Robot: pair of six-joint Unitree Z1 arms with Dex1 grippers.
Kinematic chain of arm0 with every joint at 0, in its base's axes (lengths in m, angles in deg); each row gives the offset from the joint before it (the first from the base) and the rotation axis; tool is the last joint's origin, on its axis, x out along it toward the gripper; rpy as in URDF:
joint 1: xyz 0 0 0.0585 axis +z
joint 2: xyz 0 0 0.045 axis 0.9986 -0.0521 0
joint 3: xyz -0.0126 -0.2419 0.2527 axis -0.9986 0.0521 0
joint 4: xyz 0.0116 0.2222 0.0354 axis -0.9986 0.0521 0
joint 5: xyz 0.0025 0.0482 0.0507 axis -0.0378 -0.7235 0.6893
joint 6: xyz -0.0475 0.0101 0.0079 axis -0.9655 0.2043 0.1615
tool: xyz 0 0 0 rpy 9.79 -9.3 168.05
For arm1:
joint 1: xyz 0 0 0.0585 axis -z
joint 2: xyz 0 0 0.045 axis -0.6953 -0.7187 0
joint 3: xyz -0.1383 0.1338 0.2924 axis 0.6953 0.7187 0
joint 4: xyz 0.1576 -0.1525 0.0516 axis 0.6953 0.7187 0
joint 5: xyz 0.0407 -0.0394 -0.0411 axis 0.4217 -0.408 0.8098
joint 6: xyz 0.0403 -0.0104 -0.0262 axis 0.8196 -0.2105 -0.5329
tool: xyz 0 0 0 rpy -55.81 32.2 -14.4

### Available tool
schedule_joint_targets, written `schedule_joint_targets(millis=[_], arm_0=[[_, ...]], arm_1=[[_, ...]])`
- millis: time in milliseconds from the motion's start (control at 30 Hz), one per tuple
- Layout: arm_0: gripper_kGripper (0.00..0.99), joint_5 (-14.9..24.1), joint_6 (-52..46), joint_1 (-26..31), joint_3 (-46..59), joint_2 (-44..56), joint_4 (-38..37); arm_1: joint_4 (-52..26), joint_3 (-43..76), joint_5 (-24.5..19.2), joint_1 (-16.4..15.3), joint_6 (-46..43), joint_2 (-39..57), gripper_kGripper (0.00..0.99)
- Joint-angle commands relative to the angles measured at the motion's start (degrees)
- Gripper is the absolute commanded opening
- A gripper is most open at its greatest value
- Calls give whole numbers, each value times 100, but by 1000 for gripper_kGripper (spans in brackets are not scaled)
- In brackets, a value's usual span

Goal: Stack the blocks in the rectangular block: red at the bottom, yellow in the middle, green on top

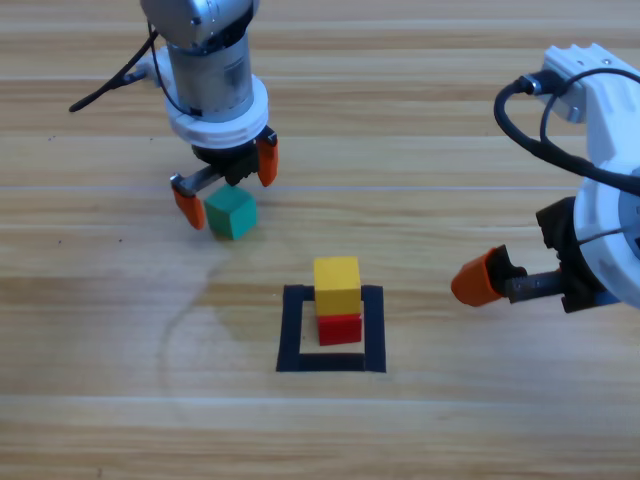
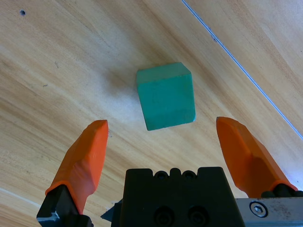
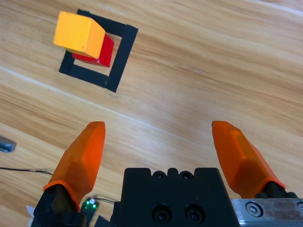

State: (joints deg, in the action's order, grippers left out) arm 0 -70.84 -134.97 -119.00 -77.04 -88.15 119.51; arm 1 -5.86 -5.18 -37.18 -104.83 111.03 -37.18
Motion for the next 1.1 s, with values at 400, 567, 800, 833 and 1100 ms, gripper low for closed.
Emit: schedule_joint_targets(millis=[400,567,800,833,1100], arm_0=[[959,-144,20,245,-366,-679,30],[959,-153,82,281,-418,-749,30],[942,-179,100,289,-436,-881,30],[936,-179,100,289,-436,-890,30],[853,-179,108,289,-436,-969,21]], arm_1=[[-546,14,83,250,-240,-328,990],[-801,40,302,268,-521,-311,990],[-1038,145,100,268,-864,-205,990],[-1056,181,-23,268,-978,-232,990],[-1785,585,-409,268,-1549,-223,990]])
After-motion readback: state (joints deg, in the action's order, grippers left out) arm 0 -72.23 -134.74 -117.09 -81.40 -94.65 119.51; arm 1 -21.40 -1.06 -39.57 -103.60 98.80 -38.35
